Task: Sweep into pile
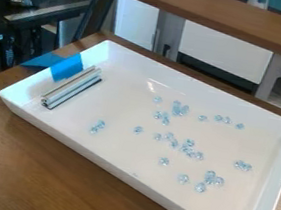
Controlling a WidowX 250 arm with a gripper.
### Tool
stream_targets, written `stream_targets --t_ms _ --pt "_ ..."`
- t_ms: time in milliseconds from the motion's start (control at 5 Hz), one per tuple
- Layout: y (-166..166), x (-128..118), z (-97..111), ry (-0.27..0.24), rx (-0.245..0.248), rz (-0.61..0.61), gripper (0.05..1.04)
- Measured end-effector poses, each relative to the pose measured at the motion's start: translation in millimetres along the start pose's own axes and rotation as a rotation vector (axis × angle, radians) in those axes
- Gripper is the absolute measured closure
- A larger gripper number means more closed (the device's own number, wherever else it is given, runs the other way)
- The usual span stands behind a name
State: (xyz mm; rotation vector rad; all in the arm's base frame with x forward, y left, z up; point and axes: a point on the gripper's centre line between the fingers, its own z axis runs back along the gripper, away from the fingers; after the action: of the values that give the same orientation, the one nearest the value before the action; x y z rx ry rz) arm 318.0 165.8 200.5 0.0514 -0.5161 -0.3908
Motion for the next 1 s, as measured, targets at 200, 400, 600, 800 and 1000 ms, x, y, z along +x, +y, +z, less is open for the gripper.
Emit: stream_targets --t_ms 200,400,600,800,1000 --pt "-0.7 -5.3 -10.4 0.026 -0.022 0.014 0.083" --pt "-14.0 5.1 -26.6 0.14 0.024 0.022 0.083" --pt "-19.4 14.9 -42.7 0.26 0.056 0.032 0.083" --pt "-28.1 21.3 -62.8 0.344 0.064 0.039 0.083" --pt "-27.5 18.6 -83.8 0.402 0.028 0.07 0.083"
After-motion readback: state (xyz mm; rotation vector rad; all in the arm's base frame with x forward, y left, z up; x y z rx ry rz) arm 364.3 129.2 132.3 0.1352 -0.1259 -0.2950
